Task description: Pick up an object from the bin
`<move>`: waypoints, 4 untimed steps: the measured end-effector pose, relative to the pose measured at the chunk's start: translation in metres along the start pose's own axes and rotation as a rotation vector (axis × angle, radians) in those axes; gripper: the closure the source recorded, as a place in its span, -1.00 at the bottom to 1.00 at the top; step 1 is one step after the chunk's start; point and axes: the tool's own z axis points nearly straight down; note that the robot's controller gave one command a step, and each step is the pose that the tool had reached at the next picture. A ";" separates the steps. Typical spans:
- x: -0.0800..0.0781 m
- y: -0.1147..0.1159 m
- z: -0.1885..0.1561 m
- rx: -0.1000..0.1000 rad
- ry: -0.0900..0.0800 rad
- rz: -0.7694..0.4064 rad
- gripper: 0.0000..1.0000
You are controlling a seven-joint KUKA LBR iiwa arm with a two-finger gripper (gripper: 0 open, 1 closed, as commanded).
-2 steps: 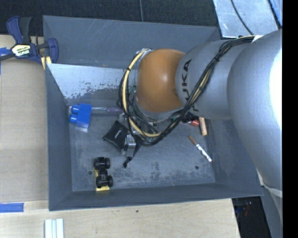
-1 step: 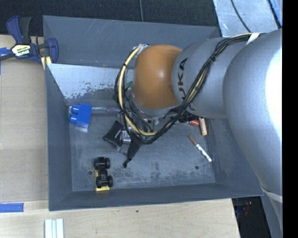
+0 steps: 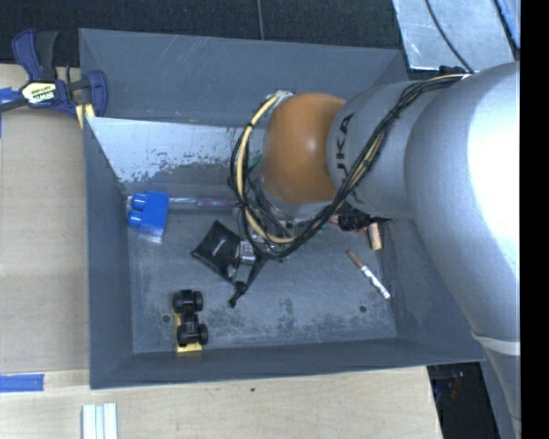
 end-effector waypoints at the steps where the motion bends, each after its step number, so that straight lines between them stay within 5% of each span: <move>1: 0.022 0.011 -0.004 -0.007 -0.007 0.188 1.00; 4: 0.022 0.011 -0.017 -0.008 -0.009 0.188 1.00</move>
Offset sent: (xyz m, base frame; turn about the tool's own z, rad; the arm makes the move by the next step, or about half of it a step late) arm 0.0000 0.0000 0.0000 0.0000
